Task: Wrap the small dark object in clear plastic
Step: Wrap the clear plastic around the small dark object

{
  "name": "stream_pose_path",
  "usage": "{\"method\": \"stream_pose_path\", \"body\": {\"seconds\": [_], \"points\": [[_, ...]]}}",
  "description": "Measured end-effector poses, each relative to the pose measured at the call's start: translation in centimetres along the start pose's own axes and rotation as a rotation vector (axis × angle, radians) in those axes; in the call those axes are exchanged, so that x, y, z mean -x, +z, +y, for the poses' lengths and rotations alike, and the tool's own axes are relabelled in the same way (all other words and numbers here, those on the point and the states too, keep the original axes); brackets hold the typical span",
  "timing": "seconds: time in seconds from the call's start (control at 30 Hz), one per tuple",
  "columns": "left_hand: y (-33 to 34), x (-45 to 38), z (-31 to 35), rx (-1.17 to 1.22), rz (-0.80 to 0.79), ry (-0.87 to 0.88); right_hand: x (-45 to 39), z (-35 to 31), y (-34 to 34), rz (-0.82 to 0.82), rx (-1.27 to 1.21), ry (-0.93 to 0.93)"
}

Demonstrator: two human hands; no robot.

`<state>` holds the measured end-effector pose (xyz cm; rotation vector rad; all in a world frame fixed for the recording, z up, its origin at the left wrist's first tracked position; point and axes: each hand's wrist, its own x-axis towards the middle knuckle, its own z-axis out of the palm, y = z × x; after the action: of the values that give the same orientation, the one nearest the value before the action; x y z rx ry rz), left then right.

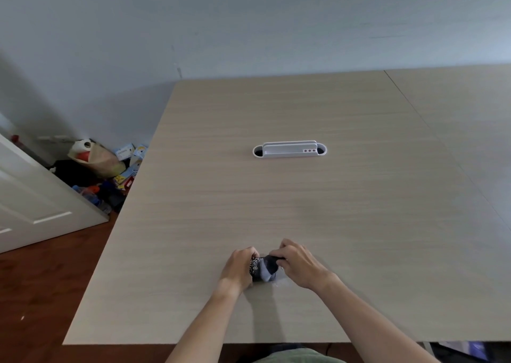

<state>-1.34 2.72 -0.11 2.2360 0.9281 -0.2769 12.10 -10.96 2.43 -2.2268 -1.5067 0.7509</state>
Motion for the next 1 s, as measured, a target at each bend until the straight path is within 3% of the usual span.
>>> {"method": "stream_pose_path", "body": {"seconds": [0.1, 0.17, 0.23, 0.33, 0.43, 0.5, 0.6, 0.73, 0.87, 1.0], "points": [[0.0, -0.1, -0.1, -0.029, -0.010, 0.007, 0.1, 1.6, -0.8, 0.015, 0.077, 0.096], [0.1, -0.3, -0.3, -0.032, -0.015, 0.020, -0.3, 2.1, -1.2, 0.085, -0.019, 0.146], [0.1, -0.4, -0.6, -0.020, -0.030, 0.018, -1.0, 1.4, -1.2, 0.109, -0.097, 0.134], [0.0, -0.6, -0.8, 0.003, -0.041, 0.019, -1.4, 0.0, -0.5, 0.018, -0.122, 0.087], [-0.1, -0.6, -0.6, -0.003, -0.036, 0.046, -0.8, 0.8, -0.7, -0.050, 0.023, 0.115], [-0.1, -0.6, -0.6, -0.023, -0.036, 0.054, -0.8, 1.5, -1.1, 0.009, 0.084, 0.167], [-0.1, -0.7, -0.8, -0.028, -0.038, 0.056, -1.3, 0.9, -1.0, 0.102, -0.063, 0.149], [-0.1, -0.7, -0.7, -0.006, -0.028, 0.063, -0.6, -0.1, 0.3, -0.014, -0.090, 0.095], [0.0, -0.8, -0.8, -0.047, -0.033, 0.095, -0.3, 1.1, -0.5, 0.038, 0.097, 0.199], [0.1, -1.3, -1.1, -0.070, -0.013, 0.137, -1.2, 0.2, -0.5, 0.074, -0.056, 0.178]]}}
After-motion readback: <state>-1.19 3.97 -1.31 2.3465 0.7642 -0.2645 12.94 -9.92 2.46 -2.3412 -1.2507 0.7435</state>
